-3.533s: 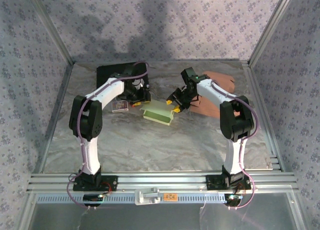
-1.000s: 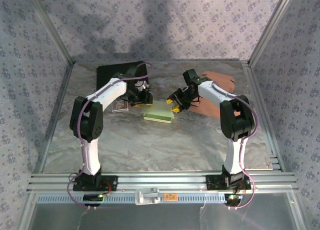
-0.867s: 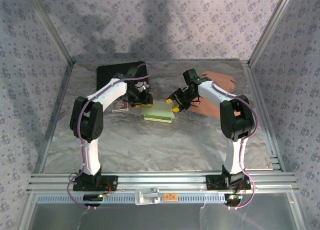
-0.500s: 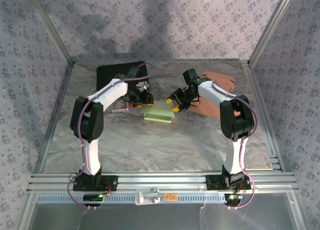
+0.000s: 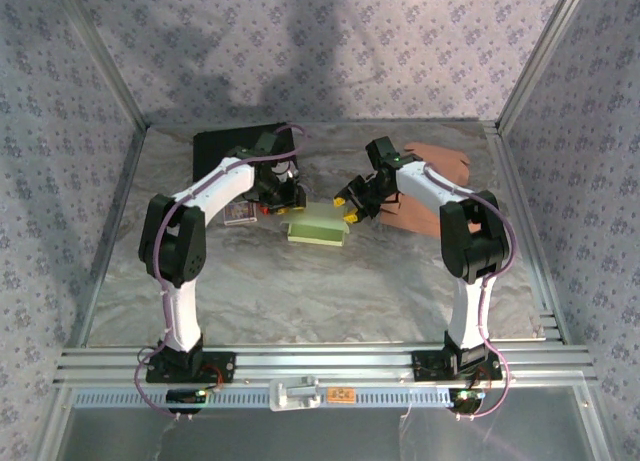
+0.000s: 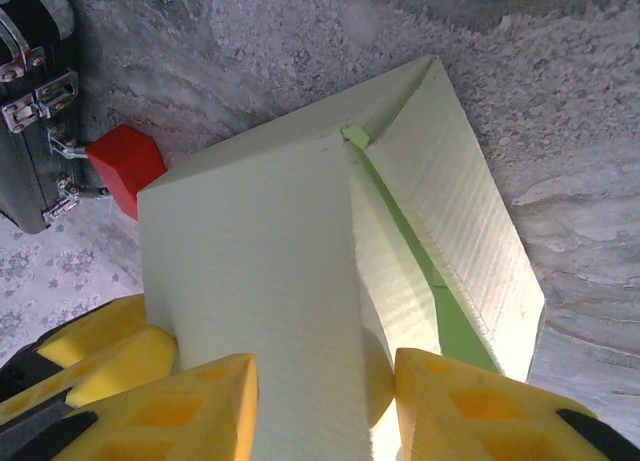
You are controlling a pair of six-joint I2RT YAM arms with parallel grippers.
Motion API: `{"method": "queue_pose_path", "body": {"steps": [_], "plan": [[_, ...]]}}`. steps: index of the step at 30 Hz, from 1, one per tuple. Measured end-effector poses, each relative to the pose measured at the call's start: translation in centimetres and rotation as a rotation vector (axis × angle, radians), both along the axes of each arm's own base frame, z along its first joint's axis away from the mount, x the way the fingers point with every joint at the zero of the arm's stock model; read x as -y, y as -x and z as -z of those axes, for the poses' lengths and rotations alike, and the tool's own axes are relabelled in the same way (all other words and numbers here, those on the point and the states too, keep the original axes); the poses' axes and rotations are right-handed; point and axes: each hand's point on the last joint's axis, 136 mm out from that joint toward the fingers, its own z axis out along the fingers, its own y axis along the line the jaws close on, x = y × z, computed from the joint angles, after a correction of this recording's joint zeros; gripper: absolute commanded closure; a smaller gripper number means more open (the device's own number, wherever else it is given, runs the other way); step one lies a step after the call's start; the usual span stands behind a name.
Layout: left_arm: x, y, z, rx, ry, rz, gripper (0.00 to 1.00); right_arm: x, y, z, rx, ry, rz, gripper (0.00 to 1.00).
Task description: Fold the paper box
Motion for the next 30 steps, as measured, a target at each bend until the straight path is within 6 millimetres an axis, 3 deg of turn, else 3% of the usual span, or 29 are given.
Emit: {"method": "queue_pose_path", "body": {"steps": [14, 30], "plan": [[0.1, -0.6, -1.9, -0.001, 0.019, -0.031, 0.65, 0.2, -0.8, -1.4, -0.017, -0.010, -0.027, 0.62], [0.4, -0.2, -2.2, -0.055, 0.053, -0.078, 0.73, 0.8, 0.3, -1.1, -0.054, 0.008, -0.056, 0.67]]}}
